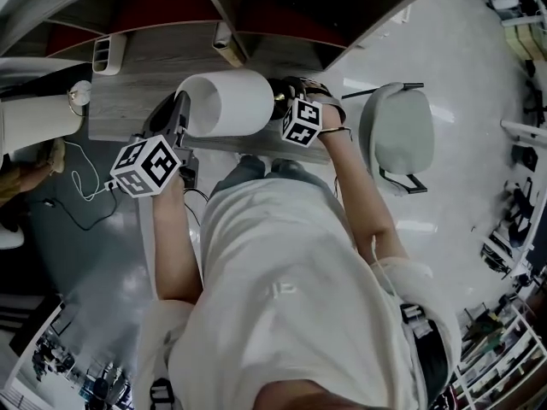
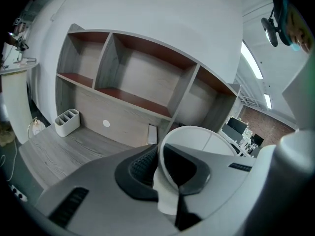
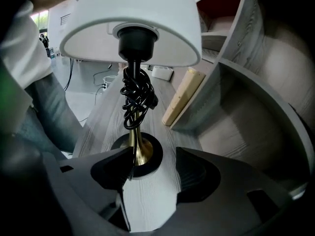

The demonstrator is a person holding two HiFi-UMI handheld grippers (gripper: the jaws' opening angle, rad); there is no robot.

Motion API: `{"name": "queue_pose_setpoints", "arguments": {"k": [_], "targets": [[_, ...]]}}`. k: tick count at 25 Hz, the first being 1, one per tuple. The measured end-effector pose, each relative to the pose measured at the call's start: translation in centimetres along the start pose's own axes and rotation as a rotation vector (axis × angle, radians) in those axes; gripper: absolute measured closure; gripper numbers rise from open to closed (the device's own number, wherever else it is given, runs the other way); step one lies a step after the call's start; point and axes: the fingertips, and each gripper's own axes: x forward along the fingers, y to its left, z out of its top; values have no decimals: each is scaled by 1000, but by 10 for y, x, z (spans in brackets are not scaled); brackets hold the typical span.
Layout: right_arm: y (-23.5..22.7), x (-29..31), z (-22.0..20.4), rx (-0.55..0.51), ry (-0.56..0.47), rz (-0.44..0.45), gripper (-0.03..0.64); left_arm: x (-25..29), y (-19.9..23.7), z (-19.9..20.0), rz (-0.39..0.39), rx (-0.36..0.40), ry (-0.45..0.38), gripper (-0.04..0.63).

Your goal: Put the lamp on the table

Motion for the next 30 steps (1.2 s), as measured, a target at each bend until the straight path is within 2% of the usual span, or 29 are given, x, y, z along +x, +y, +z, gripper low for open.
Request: {"name": "queue_pose_setpoints", "arguments": {"k": [7, 13, 30], "targets": [[-11, -28, -22, 71, 8, -82, 346, 14, -23, 8, -24, 47, 18, 545], [-22, -48, -48, 141, 29, -140, 358, 30, -56, 12, -80, 97, 22, 538], [-32, -87, -91, 279, 74, -253, 394, 58, -130, 6, -209, 176, 89, 520]]}}
